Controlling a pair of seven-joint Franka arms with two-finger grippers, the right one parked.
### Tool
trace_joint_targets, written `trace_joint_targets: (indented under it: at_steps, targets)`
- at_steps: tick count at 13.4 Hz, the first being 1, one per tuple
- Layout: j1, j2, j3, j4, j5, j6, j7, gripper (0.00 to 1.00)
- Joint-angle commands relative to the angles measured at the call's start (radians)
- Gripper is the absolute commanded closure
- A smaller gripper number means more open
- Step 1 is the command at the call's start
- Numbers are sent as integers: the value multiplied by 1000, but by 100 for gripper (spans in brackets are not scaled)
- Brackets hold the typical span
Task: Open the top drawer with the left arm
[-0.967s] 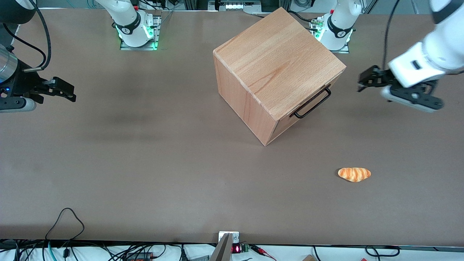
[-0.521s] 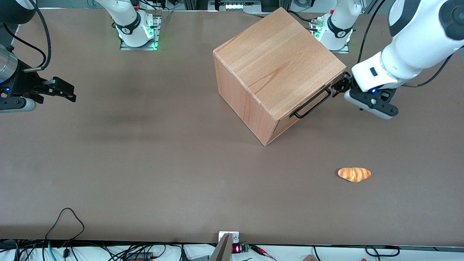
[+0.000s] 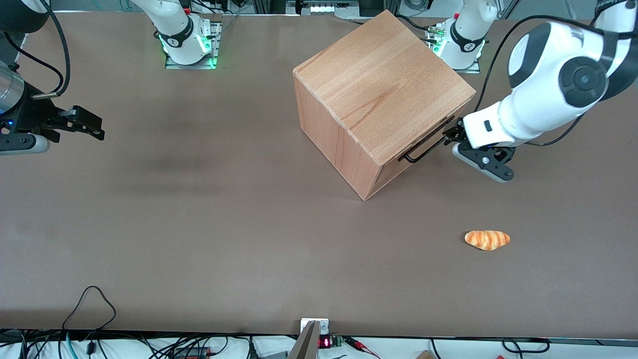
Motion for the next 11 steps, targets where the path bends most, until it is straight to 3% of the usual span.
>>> trace_joint_targets:
  at_steps: [1,11]
  targets:
    - [-18,22,3,-26,-14,46,82,0]
    - [-43,34,-17,-56,-28,51,87,0]
